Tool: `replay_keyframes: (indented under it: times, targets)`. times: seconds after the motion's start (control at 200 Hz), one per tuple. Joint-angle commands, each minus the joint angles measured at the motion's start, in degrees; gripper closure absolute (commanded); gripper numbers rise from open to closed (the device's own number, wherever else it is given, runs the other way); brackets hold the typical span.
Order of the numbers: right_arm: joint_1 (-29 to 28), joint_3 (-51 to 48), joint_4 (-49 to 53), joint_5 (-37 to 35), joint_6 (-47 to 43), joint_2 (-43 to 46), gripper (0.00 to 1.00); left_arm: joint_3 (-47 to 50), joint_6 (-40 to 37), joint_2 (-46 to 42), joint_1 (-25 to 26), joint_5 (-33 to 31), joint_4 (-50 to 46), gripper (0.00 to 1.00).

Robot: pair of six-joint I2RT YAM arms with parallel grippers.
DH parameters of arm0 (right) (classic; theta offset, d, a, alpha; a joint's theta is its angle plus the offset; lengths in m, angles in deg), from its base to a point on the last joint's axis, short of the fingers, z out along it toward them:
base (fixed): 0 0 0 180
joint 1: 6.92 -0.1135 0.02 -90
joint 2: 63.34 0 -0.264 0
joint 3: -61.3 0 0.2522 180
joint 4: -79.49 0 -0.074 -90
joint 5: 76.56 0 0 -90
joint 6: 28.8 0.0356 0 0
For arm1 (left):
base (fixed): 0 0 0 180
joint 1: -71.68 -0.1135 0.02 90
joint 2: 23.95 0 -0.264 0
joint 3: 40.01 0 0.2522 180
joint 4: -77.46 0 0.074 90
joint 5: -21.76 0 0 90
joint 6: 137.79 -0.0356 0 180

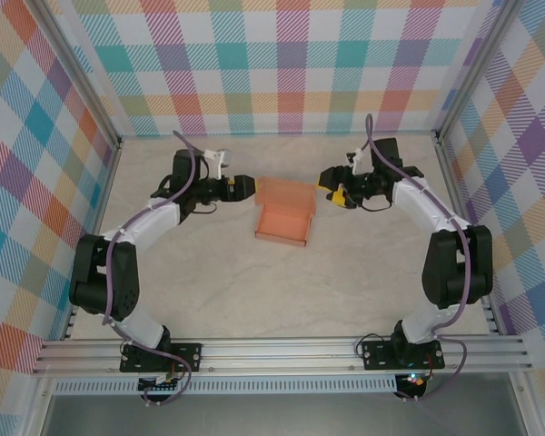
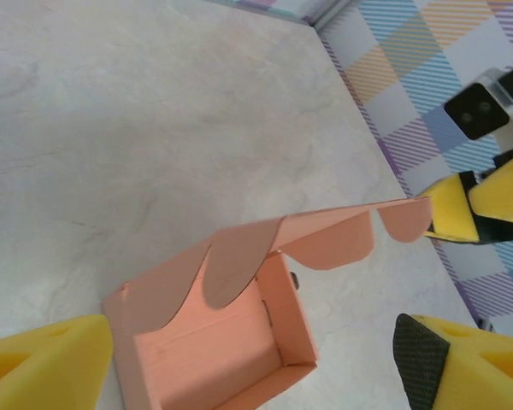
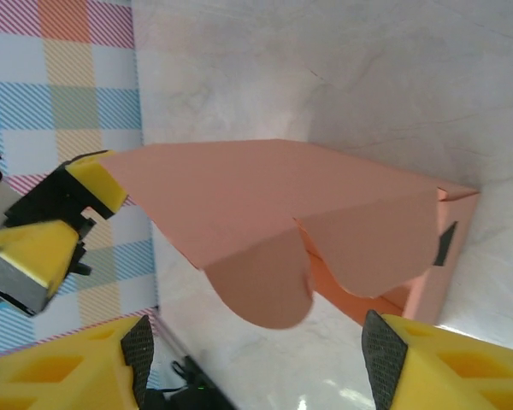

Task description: Fold the paper box

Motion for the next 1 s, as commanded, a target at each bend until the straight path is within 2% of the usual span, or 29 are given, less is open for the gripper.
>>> replay_keyframes:
  times: [0.0, 0.09, 0.235, 0.335, 0.41, 0.635, 0.835, 0.995]
  targets:
    - [0.15, 1.71, -0.34, 3.99, 7.32, -1.58, 0.33, -7.55, -7.00, 4.21, -0.71, 4.96, -9.77, 0.13]
    - [-0.26, 1.91, -0.50, 2.69, 8.28, -2.48, 0.34, -9.18, -7.09, 6.39, -0.40, 5.24, -9.57, 0.11]
    - [-1.36, 2.18, 0.01, 1.71, 8.44, -3.35, 0.33, -10.34, -8.25, 6.76, 0.71, 2.17, -9.93, 0.11]
    - [-3.38, 2.21, 1.02, -0.71, 6.12, -3.18, 0.33, -11.47, -13.91, 7.19, 2.81, -0.02, -14.04, 0.12]
    - [-4.23, 1.32, 1.08, -2.90, 4.52, -2.74, 0.35, -12.06, -16.69, 7.56, 3.91, -2.37, -18.17, 0.14]
    - [-5.07, -0.29, 2.14, -8.75, -3.75, -1.50, 0.38, -12.81, -19.69, 7.87, 5.35, -6.57, -20.25, 0.23]
    - [-4.88, 2.93, 5.67, -10.66, -7.35, -1.18, 0.36, -12.23, -18.65, 6.99, 5.32, -8.25, -21.41, 0.21]
    - [-3.30, 6.91, 10.68, -11.83, -7.03, -1.59, 0.33, -9.00, -9.17, 3.43, 3.16, -7.47, -17.18, 0.13]
